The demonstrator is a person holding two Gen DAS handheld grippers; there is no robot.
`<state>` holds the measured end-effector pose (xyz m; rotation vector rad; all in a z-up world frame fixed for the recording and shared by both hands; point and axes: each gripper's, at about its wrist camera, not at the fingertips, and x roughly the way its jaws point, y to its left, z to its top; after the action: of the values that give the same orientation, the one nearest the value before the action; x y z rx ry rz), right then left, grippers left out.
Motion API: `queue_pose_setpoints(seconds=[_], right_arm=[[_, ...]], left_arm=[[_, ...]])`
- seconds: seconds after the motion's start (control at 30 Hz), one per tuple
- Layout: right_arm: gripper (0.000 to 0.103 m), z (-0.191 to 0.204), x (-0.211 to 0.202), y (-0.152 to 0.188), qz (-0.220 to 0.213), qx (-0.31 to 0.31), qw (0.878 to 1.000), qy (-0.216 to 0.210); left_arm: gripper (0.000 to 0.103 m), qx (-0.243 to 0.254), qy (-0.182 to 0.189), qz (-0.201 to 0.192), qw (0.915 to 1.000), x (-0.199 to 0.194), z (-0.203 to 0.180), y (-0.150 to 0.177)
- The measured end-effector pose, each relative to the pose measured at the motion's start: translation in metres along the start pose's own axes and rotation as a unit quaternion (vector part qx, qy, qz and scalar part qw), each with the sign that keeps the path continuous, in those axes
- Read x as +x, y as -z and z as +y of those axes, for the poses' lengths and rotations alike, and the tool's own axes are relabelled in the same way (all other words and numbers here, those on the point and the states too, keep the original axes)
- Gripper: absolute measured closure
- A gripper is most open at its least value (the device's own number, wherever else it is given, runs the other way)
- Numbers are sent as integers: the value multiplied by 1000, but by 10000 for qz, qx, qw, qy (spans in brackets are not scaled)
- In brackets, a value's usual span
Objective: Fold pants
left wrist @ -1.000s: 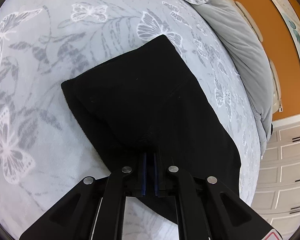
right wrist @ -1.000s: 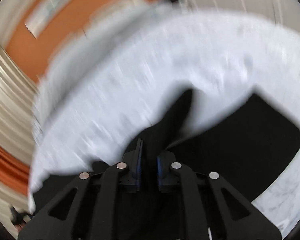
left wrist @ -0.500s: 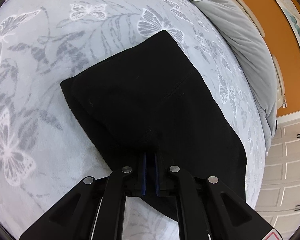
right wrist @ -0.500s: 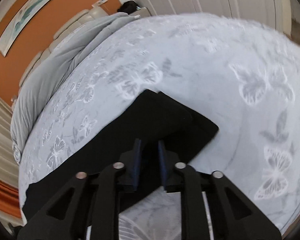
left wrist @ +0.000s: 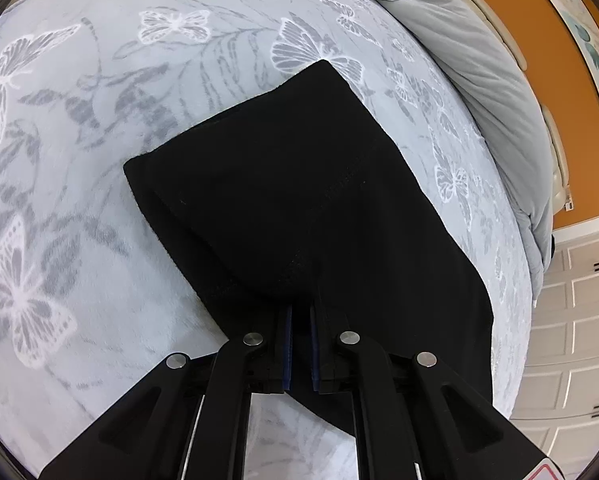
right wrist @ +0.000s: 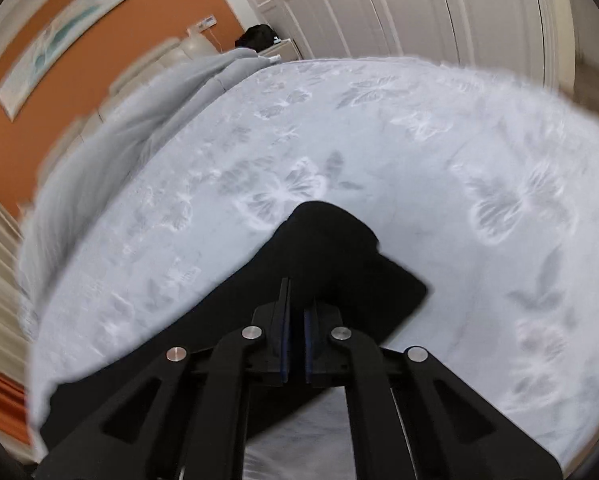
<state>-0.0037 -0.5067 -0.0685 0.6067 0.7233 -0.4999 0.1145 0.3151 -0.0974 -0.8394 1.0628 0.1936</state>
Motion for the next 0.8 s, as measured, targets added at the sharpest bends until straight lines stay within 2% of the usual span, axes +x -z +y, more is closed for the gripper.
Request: queue_pose_setpoints(seconds=[0.03,0.07,0.1,0.17,0.2,0.3,0.37,0.4,0.43,0.5,0.6,0.73,0.77,0.8], right_arm=[[99,-4,13,4,258,-48,9995,175],[99,-14,38,13,821,25,9962,281],[99,-23,46,18,882,220,9957,191],[95,-21,33,8,822,417,9956,156],[94,-14,17,3,582,406,9973,168],[92,12,-21,-5,-223,-59,9981,577],[92,35,-28,-4,-551,-532,9951,632],[92,47,-25,-2,-607,-820,9926,652],[92,54,-20,-1,-587,-1015,9910,648],[90,58,3,-1,-253,-1177,9902,708],[88,39,20,-4,92,-820,9939,728],[87,10,33,-4,510,-292,9966,586],[83,5,32,-3,529,-222,9968,564],[74,-1,30,-4,526,-138,9971,525]], left_arm=[[96,29,-57,12,10000,1,-1,0],[96,51,-104,20,9999,2,-2,1],[96,81,-145,16,9999,3,-3,2],[95,202,-248,-26,9995,0,-6,4],[94,221,-271,-64,9994,-3,-7,6],[90,197,-378,-271,9987,-18,-7,14],[89,270,-610,-720,9952,-39,-11,22],[84,332,-751,-943,9922,-47,-14,24],[77,470,-983,-1310,9854,-57,-21,28],[72,679,-1297,-1702,9745,-67,-31,30],[71,738,-1350,-1757,9724,-66,-37,32],[70,875,-1032,-1408,9808,-52,-51,37],[70,922,-996,-1351,9815,-49,-55,40],[68,999,-936,-1298,9820,-45,-61,44]])
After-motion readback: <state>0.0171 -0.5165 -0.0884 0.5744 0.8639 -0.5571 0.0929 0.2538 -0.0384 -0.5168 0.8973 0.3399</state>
